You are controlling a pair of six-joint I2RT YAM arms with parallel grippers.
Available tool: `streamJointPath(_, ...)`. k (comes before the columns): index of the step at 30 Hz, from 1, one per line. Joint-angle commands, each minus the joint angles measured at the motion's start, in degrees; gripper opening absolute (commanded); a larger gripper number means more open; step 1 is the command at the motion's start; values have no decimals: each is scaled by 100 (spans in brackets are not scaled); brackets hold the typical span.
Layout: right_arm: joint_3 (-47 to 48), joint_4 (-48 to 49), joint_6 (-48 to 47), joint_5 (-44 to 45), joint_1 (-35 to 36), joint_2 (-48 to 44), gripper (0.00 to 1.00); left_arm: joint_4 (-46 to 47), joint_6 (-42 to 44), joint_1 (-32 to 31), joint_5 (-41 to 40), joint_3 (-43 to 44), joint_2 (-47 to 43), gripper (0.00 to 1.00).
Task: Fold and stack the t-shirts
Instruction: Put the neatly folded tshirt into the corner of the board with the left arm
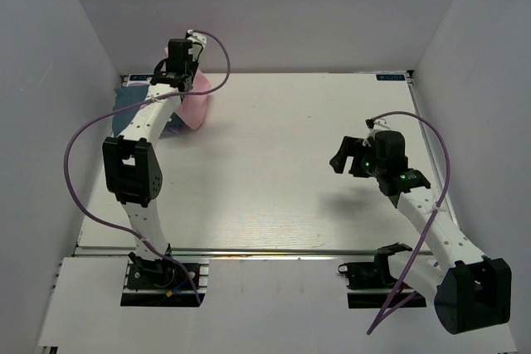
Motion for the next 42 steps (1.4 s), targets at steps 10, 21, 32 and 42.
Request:
streamJointPath(10,296,25,26,-48,2,352,91,355,-102,712,276,293,-540,0)
streamJointPath(21,454,147,105,-382,2,791,91,732,-339,1405,232,-14,-268,0)
streamJointPath(32,621,218,158,-602,10,1152,91,847,-287,1968,1021,-6,163,0)
streamJointPath(42,595,315,202,-716,28,1222,91,935,-445,2021,2294,-332,-258,0)
